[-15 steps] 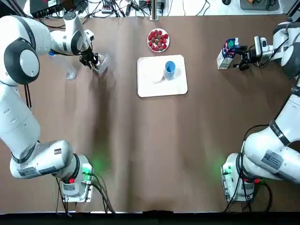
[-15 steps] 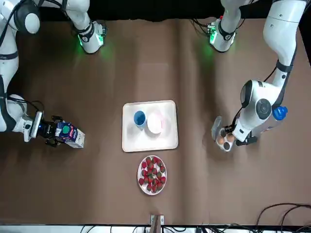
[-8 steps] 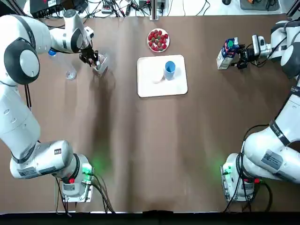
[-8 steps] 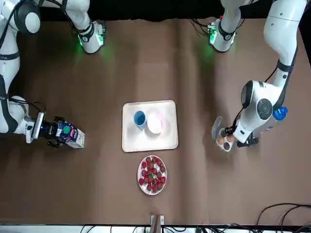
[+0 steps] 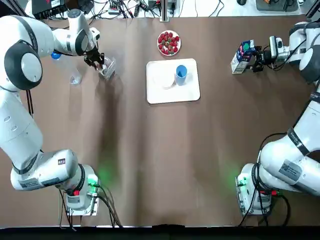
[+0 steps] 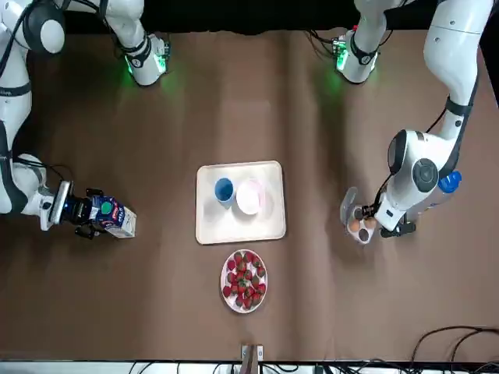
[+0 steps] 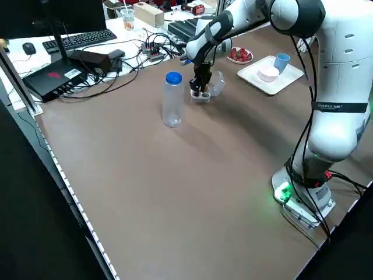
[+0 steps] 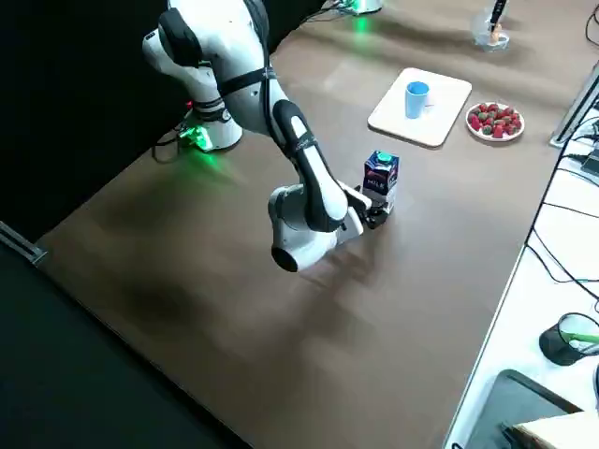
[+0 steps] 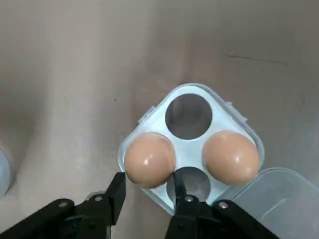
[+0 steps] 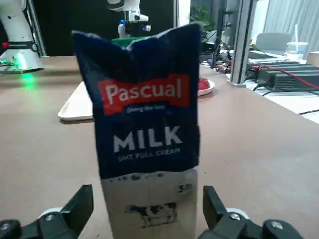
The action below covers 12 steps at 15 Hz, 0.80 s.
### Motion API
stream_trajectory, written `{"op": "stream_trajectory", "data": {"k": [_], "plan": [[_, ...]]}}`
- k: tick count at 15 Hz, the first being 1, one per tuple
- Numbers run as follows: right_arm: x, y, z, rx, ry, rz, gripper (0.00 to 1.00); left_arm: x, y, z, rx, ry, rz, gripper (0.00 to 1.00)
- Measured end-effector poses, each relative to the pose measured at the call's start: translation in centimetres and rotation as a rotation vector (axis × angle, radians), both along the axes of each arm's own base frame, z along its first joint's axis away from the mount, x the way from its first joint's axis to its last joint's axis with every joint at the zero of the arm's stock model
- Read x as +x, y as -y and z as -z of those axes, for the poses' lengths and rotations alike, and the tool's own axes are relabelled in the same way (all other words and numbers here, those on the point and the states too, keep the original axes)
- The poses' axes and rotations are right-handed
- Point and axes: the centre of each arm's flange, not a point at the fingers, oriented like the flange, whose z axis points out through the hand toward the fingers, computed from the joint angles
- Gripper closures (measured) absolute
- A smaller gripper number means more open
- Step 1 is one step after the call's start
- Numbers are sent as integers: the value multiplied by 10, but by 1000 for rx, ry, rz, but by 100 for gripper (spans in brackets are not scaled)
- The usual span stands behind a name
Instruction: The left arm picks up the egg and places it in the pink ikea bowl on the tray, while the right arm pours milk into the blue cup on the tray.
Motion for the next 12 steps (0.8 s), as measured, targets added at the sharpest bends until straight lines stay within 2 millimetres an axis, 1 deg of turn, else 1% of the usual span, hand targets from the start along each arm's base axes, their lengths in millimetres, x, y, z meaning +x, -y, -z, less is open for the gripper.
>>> {"op": "stream_trajectory", "data": {"k": [3,4,5,6,12], "plan": [[1,0,3,16,2,20,3,1,0,4,-1,-3,1,53],[1,-1,6,21,1,25,3,3,0,5,-1,-2,1,49],[0,-1,9,25,-2,28,3,4,0,5,-1,0,2,49],[-1,-2,12,29,-4,30,3,6,0,5,-1,4,3,47],[-1,-3,18,42,-3,42,4,12,0,5,-4,11,2,46]]}}
